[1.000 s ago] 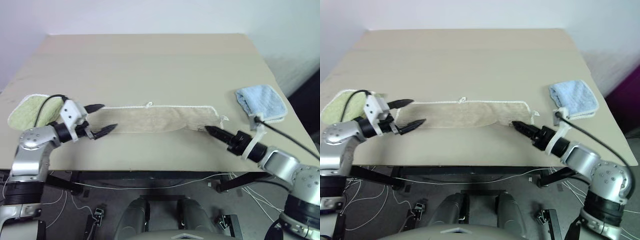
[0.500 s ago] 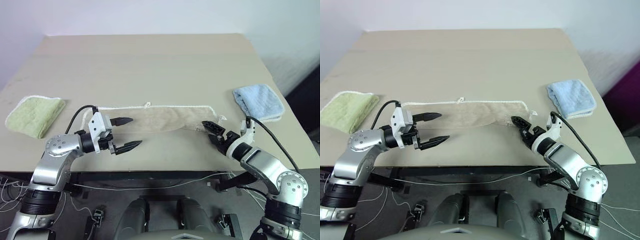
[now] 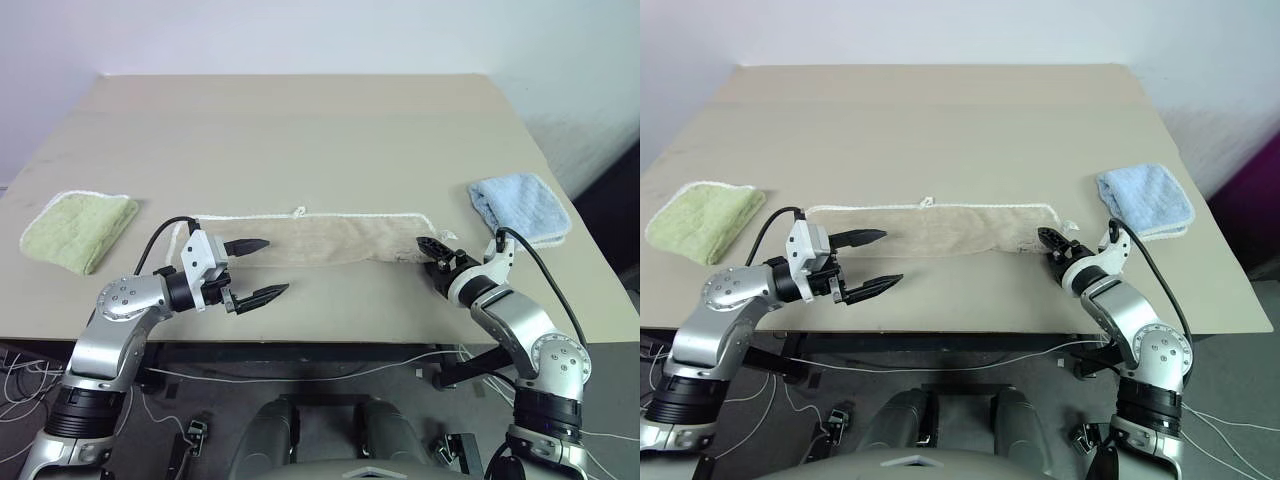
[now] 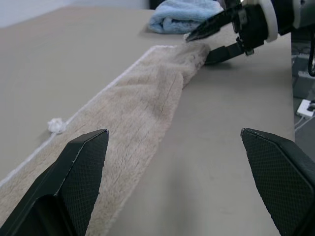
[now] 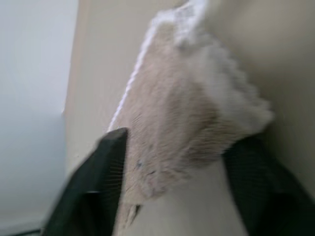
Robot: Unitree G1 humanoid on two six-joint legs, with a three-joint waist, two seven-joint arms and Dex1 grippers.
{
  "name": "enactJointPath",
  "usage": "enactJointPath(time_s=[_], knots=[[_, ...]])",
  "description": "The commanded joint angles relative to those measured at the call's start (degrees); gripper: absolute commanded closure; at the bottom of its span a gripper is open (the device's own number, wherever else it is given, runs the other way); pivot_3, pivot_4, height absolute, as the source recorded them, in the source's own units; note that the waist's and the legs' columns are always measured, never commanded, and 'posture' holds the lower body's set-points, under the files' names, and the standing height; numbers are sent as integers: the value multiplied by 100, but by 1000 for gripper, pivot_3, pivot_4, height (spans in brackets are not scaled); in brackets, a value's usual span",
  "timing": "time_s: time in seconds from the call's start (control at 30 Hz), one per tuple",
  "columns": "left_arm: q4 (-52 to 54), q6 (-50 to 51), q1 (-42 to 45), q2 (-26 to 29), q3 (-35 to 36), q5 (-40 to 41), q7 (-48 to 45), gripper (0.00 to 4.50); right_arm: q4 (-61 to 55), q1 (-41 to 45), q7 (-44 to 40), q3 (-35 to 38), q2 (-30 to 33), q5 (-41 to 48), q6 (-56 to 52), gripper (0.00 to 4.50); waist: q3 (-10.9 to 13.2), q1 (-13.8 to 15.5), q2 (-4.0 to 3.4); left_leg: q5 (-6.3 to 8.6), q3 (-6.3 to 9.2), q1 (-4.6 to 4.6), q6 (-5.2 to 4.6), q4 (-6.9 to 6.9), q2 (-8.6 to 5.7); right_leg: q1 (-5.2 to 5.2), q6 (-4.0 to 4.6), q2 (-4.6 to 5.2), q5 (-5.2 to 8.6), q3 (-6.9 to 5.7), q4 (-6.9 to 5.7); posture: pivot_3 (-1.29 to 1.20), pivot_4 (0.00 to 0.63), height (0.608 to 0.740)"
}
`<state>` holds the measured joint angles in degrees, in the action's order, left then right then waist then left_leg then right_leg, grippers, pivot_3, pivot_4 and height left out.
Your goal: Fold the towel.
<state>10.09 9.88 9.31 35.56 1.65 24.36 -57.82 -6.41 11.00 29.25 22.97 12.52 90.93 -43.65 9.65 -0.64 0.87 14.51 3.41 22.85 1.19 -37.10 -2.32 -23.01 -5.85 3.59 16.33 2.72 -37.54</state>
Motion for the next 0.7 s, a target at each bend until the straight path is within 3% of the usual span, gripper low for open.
enactJointPath(time_s=[0.03,0.2,0.4,0.7], knots=[[290,-16,-40,-32,7,30,64,0,-17,-39,46,181,-44,-222,349,2851,0,-1,-1,0,0,1,0,1,0,-1,0,0,0,0,0,0,150,740],[240,-41,-17,-67,-11,23,95,0,-114,39,110,186,-106,-269,571,4472,-1,-9,0,0,0,3,0,3,0,-4,0,1,0,1,1,0,150,740],[160,-89,-5,-112,-42,-24,107,0,-257,105,146,254,64,-344,700,4472,1,-4,-2,0,0,4,0,5,0,-3,0,2,0,1,6,0,150,740],[43,-207,-23,-135,-79,-154,97,0,-195,24,-276,623,819,-594,649,4472,5,-10,-9,0,-1,15,-1,8,0,-14,0,2,0,2,9,0,150,740]])
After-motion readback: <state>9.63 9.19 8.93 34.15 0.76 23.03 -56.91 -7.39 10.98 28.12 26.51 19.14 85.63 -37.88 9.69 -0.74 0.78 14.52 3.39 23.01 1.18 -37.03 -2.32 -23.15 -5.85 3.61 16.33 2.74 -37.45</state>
